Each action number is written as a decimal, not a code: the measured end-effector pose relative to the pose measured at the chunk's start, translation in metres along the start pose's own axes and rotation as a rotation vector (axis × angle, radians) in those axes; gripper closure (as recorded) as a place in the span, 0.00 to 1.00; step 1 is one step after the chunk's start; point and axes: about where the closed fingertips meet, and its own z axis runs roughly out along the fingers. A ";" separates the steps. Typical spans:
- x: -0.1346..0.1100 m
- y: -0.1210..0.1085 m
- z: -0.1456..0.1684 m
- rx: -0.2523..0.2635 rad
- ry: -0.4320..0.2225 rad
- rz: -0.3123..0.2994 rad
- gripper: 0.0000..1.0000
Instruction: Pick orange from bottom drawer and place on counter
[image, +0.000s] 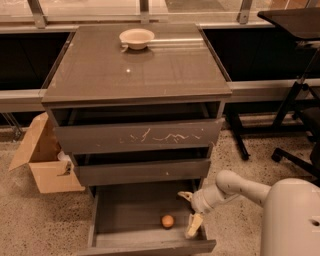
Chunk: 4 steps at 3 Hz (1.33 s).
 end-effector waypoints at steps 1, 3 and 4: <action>0.019 -0.015 0.021 0.022 -0.017 0.033 0.00; 0.020 -0.019 0.031 0.015 -0.029 0.008 0.00; 0.026 -0.032 0.047 0.023 -0.025 -0.048 0.00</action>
Offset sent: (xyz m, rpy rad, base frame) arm 0.0094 0.0016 -0.0238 0.0090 0.0066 -0.0323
